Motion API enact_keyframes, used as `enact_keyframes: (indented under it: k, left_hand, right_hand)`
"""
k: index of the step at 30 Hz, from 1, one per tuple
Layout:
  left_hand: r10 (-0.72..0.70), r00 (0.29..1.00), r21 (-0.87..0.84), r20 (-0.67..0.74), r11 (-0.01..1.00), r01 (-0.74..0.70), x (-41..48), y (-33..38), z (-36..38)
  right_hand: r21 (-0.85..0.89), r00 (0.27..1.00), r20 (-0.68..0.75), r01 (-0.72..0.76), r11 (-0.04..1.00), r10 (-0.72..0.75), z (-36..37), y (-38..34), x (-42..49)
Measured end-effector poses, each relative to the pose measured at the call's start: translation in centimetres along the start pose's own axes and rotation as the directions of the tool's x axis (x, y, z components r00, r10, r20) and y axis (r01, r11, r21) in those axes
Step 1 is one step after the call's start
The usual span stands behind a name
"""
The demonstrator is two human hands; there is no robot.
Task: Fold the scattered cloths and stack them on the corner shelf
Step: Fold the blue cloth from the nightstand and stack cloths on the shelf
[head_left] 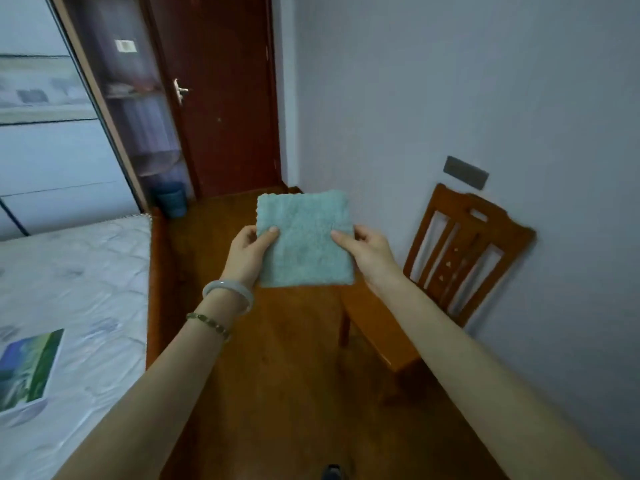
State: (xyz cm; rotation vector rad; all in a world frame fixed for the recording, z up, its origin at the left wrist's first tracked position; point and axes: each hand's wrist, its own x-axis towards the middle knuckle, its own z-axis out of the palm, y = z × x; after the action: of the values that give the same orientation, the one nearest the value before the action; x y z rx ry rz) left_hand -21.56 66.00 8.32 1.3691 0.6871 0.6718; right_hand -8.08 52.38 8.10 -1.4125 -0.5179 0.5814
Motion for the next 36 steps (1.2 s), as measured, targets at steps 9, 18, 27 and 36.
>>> enact_keyframes:
  k: [9, 18, 27, 36]
  left_hand:
    - [0.032, 0.980, -0.010, -0.196, 0.999, -0.034, 15.3, 1.4, 0.1]
    - [0.078, 0.936, 0.045, -0.344, 0.997, -0.066, 29.4, 0.6, -3.0]
    - [0.130, 0.930, 0.047, -0.343, 0.992, -0.121, 50.2, 2.1, -8.0]
    - [0.152, 0.944, 0.099, -0.292, 0.987, -0.129, 68.8, 5.0, -12.7]
  right_hand:
    - [0.003, 0.970, 0.240, -0.030, 1.000, 0.028, 2.9, -1.5, 19.6]
    - [-0.017, 0.929, 0.367, -0.044, 0.999, 0.048, 8.4, 0.2, 34.4]
    - [-0.046, 0.913, 0.406, -0.030, 0.998, 0.046, 17.2, 0.3, 54.8]
    - [-0.028, 0.906, 0.418, -0.060, 0.998, 0.066, 24.9, 0.0, 72.4]
